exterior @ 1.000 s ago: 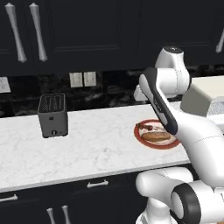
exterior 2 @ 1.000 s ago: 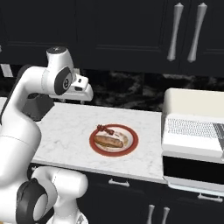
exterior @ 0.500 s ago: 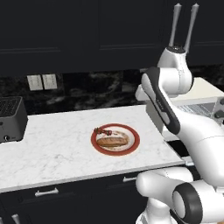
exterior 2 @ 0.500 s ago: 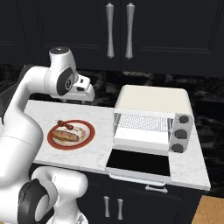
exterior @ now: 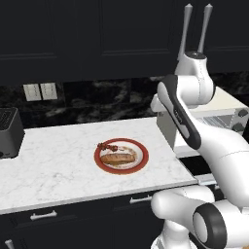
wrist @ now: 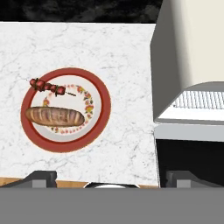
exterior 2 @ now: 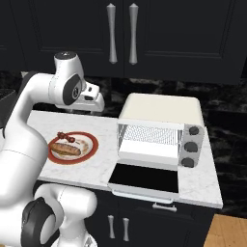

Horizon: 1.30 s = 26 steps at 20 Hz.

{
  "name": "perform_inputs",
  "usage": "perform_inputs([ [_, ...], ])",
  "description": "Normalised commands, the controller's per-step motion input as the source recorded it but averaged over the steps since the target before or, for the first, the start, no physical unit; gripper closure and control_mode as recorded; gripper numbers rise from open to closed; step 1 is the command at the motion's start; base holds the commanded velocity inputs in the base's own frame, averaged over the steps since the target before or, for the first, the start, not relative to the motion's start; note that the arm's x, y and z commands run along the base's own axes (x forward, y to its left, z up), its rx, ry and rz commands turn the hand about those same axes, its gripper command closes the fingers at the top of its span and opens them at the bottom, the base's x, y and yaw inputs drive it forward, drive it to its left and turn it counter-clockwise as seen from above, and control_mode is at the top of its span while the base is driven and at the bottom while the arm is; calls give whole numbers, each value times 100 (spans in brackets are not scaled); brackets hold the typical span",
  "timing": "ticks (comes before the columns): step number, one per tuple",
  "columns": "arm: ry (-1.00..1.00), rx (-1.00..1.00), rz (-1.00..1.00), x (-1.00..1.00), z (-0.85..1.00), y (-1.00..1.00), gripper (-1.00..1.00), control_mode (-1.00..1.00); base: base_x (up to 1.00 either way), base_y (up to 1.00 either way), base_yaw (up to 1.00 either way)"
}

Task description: Pick up the kebab skewer and baguette bread, and place them inside the toaster oven. Close the toaster oven door and start by setting the timer.

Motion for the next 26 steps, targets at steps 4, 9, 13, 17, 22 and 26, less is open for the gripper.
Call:
perform_inputs([
  [4, 0, 0, 0, 0, 0, 0, -100, 100, 0, 0, 0],
  [9, 0, 0, 0, 0, 0, 0, -100, 100, 0, 0, 0],
  [13, 0, 0, 0, 0, 0, 0, -100, -100, 0, 0, 0],
  [17, 0, 0, 0, 0, 0, 0, -100, -100, 0, 0, 0],
  [22, 0, -2, 0, -8, -5, 0, -100, -100, 0, 0, 0],
  [26, -13, -20, 7, -44, -59, -29, -100, -100, 0, 0, 0],
])
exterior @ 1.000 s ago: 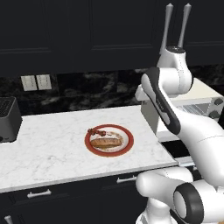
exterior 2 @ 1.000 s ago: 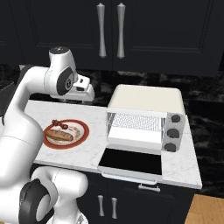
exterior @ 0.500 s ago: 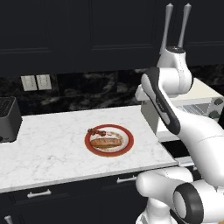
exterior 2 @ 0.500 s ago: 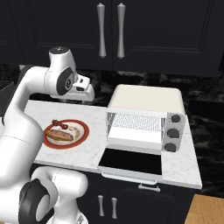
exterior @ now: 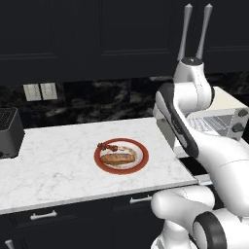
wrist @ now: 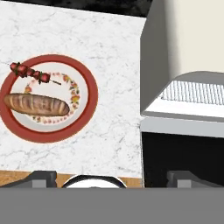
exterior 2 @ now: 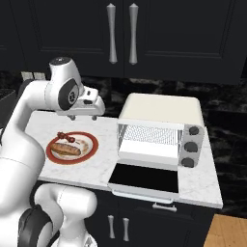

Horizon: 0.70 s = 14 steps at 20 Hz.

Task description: Pick up the kebab skewer and baguette bread, and place them inside the toaster oven. Close the toaster oven door and start by setting the timer.

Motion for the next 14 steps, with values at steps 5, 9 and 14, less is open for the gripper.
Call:
perform_inputs([
  [5, -39, -8, 32, -70, -23, -78, -100, -100, 0, 0, 0],
  [9, -35, 0, 41, -69, -16, -100, -100, -100, 0, 0, 0],
  [14, -15, 0, 33, -17, -16, -96, -100, -100, 0, 0, 0],
])
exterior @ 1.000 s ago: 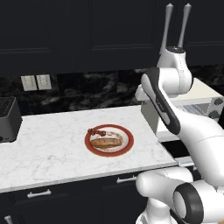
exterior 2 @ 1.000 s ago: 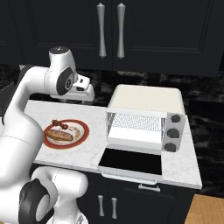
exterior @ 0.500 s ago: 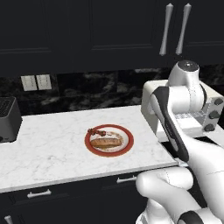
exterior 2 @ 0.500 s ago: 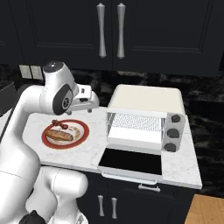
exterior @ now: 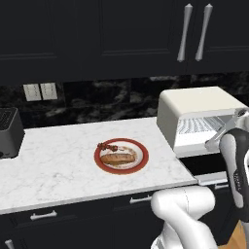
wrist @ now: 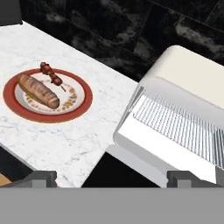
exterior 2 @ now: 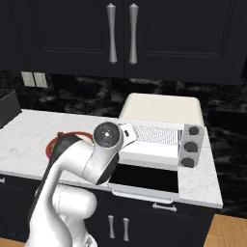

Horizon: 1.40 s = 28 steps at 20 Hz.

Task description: Pick up the kebab skewer and baguette bread, and place them inside the toaster oven. Close the toaster oven door and start by setting the timer.

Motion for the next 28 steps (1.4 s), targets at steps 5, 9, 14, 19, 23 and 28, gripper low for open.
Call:
perform_inputs([
  [5, -7, -6, 14, 1, -16, -62, -100, -100, 0, 0, 0],
  [9, -9, -7, 6, 24, -24, -25, -100, -100, 0, 0, 0],
  [14, -5, 0, 1, 66, -6, -3, -100, -100, 0, 0, 0],
  [19, -9, 0, 4, 59, -17, -8, -100, -100, 0, 0, 0],
  [23, -11, 0, 7, 7, -24, -57, -100, -100, 0, 0, 0],
  [28, -6, 0, 3, 28, -11, -42, -100, -100, 0, 0, 0],
])
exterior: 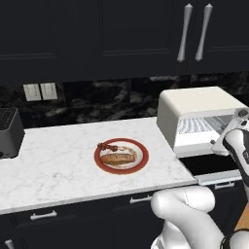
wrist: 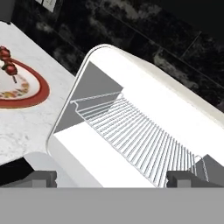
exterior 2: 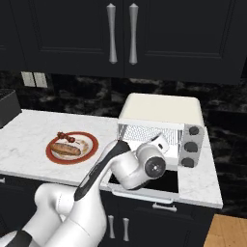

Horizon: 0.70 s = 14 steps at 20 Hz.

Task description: Pick up the kebab skewer and baguette bread, and place them inside the toaster oven. Close the toaster oven door and start by setting the timer.

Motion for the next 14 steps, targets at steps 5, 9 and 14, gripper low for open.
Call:
perform_inputs([
  [5, -4, 0, 0, 30, -20, -10, -100, -100, 0, 0, 0],
  [9, -4, 0, 0, 35, -36, -1, -100, -100, 0, 0, 0],
  [14, -4, 0, 0, 60, -17, 0, -100, -100, 0, 0, 0],
])
